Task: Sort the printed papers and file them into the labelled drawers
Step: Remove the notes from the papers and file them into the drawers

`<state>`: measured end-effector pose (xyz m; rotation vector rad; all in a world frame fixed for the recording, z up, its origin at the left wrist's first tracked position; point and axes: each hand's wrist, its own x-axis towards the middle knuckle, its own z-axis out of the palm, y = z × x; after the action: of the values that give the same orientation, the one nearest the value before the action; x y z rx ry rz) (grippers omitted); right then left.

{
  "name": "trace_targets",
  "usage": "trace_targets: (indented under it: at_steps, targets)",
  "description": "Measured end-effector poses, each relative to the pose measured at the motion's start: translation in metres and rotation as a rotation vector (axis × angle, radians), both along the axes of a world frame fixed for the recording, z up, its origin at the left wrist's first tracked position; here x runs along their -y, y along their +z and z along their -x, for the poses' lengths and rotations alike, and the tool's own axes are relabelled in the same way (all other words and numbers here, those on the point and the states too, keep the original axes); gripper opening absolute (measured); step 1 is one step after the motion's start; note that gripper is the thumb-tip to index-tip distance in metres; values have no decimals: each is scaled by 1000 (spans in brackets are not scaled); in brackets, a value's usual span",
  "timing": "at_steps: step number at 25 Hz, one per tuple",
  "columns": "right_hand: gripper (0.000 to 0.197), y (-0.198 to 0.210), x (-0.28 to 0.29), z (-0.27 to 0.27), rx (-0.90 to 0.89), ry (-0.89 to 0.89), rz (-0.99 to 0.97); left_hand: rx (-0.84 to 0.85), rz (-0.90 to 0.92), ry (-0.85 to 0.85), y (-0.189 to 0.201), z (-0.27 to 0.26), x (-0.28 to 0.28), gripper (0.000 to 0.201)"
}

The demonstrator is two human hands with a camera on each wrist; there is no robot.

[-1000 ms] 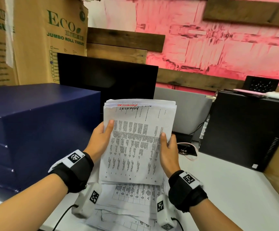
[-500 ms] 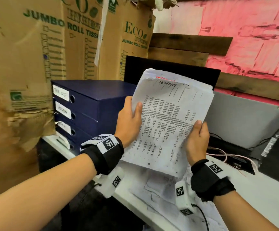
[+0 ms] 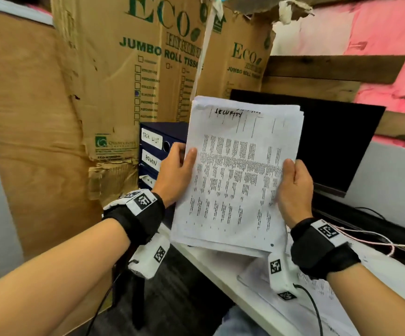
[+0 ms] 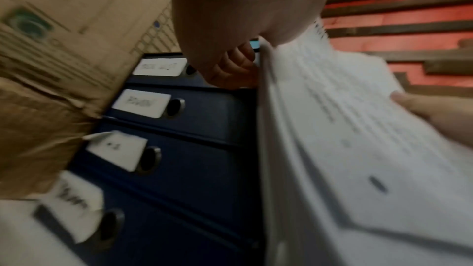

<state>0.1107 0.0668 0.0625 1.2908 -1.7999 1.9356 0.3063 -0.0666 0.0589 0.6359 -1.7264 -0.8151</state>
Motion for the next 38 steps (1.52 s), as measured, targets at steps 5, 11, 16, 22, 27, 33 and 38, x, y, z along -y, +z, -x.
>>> trace_targets:
  at_steps: [5,11,16,22,27,33,38]
  targets:
    - [37,-4,2,-3,-37,-60,-18,138,-94,168,-37,-29,36,27]
    - [37,-24,5,-7,-89,-95,-73,441,-194,213,-82,-64,75,38]
    - [36,-52,16,-20,-89,-35,-135,652,-226,111,-107,-69,82,49]
    - [37,-62,20,-28,-120,-36,-156,779,-239,65,-129,-68,83,48]
    - [37,-61,21,-29,-104,-46,-175,787,-395,-27,-145,-50,82,60]
    - [35,-58,24,-28,-109,-68,-198,770,-459,-146,-134,-63,87,58]
    - [35,-50,27,-43,-121,-45,-164,650,-551,-171,-137,-81,82,28]
